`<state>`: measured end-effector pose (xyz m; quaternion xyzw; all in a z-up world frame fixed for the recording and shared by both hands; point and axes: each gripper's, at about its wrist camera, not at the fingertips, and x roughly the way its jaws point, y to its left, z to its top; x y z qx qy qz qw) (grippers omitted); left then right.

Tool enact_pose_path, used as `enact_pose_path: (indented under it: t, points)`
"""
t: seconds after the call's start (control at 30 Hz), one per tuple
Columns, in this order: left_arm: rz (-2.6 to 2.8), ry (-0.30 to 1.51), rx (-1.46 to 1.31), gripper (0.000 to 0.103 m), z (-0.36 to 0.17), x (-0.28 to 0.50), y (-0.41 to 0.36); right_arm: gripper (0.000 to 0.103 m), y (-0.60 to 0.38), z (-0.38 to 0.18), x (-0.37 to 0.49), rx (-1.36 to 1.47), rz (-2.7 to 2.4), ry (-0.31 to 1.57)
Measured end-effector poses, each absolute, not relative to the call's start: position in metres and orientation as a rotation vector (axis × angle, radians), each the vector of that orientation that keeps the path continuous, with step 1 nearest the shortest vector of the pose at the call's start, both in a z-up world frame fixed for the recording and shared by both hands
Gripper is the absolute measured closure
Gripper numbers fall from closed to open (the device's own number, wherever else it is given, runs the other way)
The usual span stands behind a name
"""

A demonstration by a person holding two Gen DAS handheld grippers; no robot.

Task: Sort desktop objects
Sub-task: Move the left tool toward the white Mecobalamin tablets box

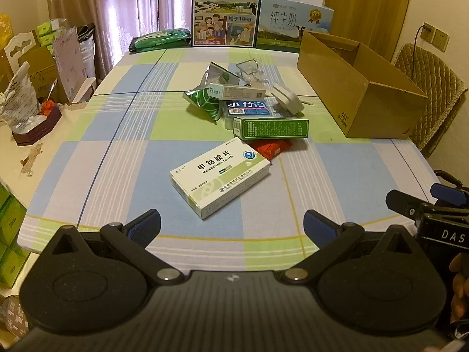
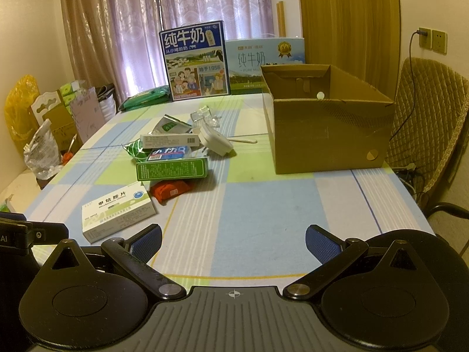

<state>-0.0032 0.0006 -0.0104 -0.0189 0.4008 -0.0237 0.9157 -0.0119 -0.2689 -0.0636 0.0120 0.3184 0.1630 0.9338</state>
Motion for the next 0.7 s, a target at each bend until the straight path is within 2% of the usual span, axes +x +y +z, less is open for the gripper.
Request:
enact_pose_path:
  t: [0.7]
  points:
    - [-0.061,0.835,-0.042,0.001,-0.0105,-0.0002,0.0,0.002,-0.2685,-0.0665,-0.0112,0.016,0.333,0.657]
